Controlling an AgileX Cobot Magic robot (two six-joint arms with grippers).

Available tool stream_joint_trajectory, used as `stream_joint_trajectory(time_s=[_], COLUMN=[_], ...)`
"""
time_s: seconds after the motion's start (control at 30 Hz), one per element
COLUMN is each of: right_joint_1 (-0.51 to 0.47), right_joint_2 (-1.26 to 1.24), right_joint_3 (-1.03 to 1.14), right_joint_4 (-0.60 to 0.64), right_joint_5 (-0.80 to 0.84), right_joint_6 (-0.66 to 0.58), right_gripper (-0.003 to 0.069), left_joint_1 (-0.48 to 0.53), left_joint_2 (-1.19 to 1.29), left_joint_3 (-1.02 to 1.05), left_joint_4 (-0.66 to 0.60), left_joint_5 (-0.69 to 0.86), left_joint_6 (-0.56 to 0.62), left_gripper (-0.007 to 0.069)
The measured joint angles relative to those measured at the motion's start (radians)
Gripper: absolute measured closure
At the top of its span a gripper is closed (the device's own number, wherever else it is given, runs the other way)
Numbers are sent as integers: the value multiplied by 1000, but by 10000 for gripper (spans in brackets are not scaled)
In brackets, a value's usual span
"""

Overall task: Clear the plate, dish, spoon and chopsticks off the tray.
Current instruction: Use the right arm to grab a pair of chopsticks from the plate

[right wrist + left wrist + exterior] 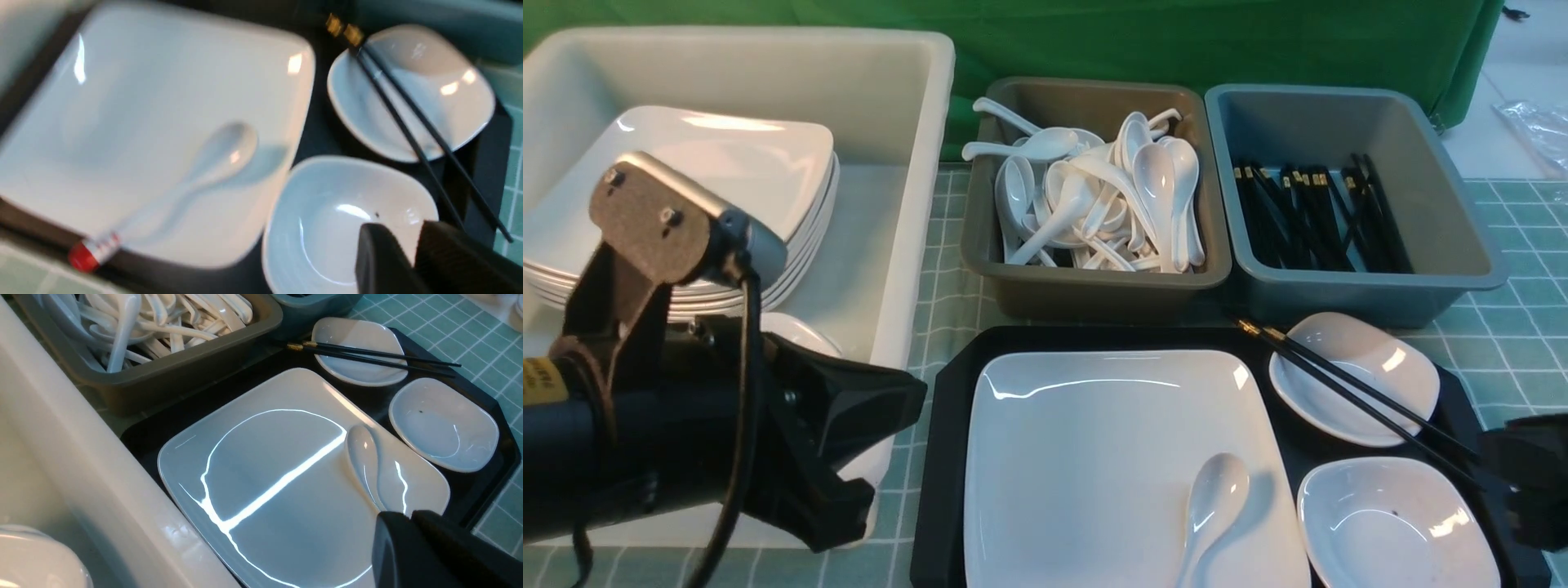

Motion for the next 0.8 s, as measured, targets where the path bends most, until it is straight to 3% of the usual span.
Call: stream_joint_trajectory(time_s=[0.2, 0.27, 0.33, 0.4, 0.47, 0.53, 0.63, 0.8], right_joint_1=[-36, -110, -170, -248, -281, -299, -304, -304], right_joint_2=[378, 483, 542, 639, 694, 748, 800, 868], right_joint_3=[-244, -333, -373, -427, -450, -462, -468, -470], right_joint_4=[-17, 13, 58, 160, 219, 252, 263, 268], right_joint_5=[103, 143, 170, 204, 210, 210, 204, 127], right_joint_6=[-205, -297, -362, -480, -543, -599, -642, -669], right_gripper=[550, 602, 608, 547, 438, 277, 139, 98], left_joint_1=[0, 0, 0, 0, 0, 0, 0, 0], left_joint_2=[-96, -152, -179, -226, -253, -272, -282, -282], left_joint_3=[0, 0, 0, 0, 0, 0, 0, -1], left_joint_4=[-10, -10, -10, -13, -14, -14, -14, -14], left_joint_5=[38, 48, 61, 90, 108, 119, 123, 124], left_joint_6=[15, 16, 16, 16, 17, 19, 23, 31], left_gripper=[607, 607, 607, 607, 607, 607, 607, 607])
